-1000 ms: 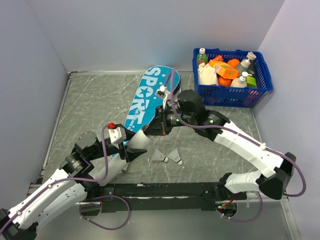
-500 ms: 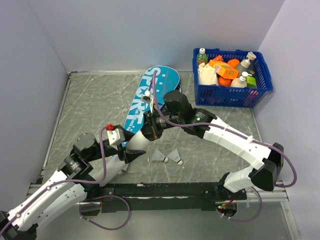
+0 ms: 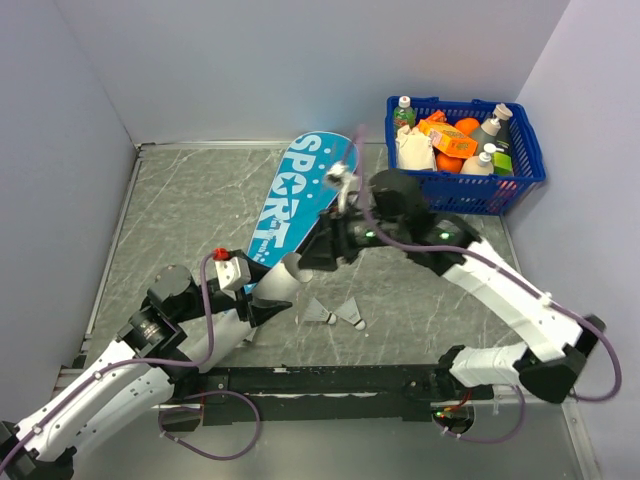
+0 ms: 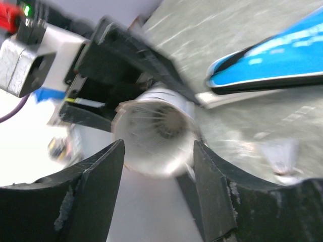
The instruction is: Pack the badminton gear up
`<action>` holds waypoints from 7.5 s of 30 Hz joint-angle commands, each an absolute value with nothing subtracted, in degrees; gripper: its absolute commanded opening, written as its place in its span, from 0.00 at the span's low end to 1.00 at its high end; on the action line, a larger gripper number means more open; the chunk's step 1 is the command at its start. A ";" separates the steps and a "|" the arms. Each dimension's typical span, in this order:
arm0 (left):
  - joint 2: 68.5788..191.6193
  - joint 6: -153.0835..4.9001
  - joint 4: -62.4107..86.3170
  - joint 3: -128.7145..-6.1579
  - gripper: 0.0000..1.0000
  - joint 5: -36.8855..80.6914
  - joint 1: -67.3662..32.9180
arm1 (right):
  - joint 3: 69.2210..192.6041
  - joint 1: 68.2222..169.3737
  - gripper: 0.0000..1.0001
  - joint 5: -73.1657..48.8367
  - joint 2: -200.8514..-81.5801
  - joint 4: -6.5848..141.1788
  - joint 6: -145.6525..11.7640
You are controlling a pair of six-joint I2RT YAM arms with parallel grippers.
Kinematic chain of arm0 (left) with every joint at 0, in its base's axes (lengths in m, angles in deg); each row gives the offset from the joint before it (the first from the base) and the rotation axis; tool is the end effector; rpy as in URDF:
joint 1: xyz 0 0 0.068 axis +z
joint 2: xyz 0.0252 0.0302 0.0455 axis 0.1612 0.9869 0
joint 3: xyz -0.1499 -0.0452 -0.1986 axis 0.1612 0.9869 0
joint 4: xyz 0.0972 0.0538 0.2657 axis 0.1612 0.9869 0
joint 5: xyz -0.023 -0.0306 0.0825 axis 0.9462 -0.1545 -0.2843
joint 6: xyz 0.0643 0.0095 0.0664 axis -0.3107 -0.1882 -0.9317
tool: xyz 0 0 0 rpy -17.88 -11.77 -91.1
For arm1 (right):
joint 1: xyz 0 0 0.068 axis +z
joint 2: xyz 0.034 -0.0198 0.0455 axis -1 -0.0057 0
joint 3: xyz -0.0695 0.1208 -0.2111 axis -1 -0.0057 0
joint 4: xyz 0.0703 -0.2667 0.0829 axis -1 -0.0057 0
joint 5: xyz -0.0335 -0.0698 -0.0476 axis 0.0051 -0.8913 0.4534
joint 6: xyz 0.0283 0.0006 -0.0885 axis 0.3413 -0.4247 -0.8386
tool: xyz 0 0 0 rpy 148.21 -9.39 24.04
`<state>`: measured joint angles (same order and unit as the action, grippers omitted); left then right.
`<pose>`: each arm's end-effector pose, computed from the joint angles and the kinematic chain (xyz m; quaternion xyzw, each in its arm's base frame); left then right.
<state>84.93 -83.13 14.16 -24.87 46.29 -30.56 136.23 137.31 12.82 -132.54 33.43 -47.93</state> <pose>0.1461 -0.1807 0.2912 0.4055 0.5840 -0.4302 0.5563 0.1941 0.2797 0.3823 -0.3002 0.7707 0.4953 0.2657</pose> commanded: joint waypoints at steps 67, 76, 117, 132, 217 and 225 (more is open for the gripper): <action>80.80 -82.24 10.10 -25.68 0.01 47.65 -30.89 | 121.90 130.72 0.19 -14.89 -161.47 19.11 -53.81; 81.15 -82.59 10.10 -25.41 0.01 46.43 -30.89 | 122.77 130.63 0.00 -19.10 -154.72 17.97 -51.79; 87.39 -83.48 7.64 -24.01 0.01 51.35 -30.89 | 130.08 130.63 0.00 0.23 -111.73 46.17 -41.42; 84.93 -81.98 5.27 -23.57 0.01 52.31 -30.98 | 124.81 134.75 0.00 2.96 -116.38 60.32 -33.68; 81.77 -81.89 6.41 -23.66 0.01 47.22 -30.89 | 119.26 133.70 0.70 -7.51 -141.25 34.32 -46.68; 80.88 -81.89 6.41 -23.74 0.01 47.57 -30.89 | 122.78 137.04 0.73 -6.26 -150.74 34.76 -47.66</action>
<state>81.46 -81.81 8.76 -23.23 47.77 -30.89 119.42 135.28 -6.66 -148.08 32.76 -47.15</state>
